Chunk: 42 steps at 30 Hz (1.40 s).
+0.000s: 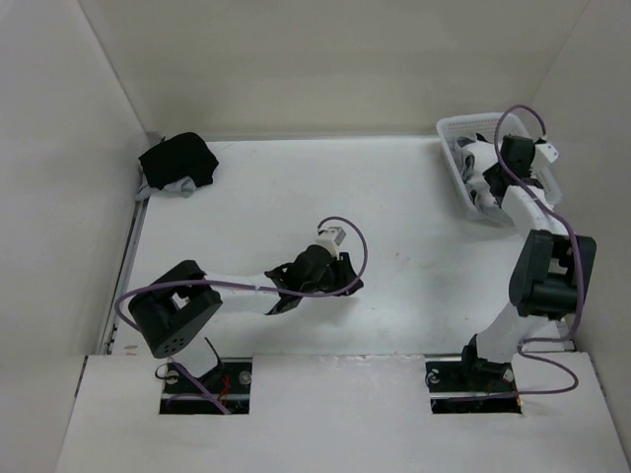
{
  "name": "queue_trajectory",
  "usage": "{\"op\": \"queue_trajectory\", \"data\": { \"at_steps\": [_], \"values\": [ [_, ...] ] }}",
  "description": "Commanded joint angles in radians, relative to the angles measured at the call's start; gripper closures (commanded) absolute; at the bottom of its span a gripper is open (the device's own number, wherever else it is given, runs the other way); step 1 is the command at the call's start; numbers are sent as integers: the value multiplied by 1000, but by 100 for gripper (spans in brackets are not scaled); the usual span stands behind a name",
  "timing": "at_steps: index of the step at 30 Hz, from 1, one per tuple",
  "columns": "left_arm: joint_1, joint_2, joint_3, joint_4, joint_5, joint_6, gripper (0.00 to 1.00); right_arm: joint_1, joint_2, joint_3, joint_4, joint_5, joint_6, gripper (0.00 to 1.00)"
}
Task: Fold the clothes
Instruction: Grab the tank top from the pile, then move the tank top to the center of the board
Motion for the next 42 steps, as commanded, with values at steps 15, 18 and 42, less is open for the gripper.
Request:
{"op": "queue_trajectory", "data": {
  "at_steps": [15, 18, 42],
  "values": [
    [143, -232, 11, -10, -107, -44, 71, 383, -794, -103, 315, 112, -135, 100],
    [211, -329, -17, -79, -201, -92, 68, 589, -826, 8, 313, 53, -210, 100],
    [458, -623, -175, -371, -167, -196, 60, 845, -427, -553, 343, -56, 104, 49]
  ]
}}
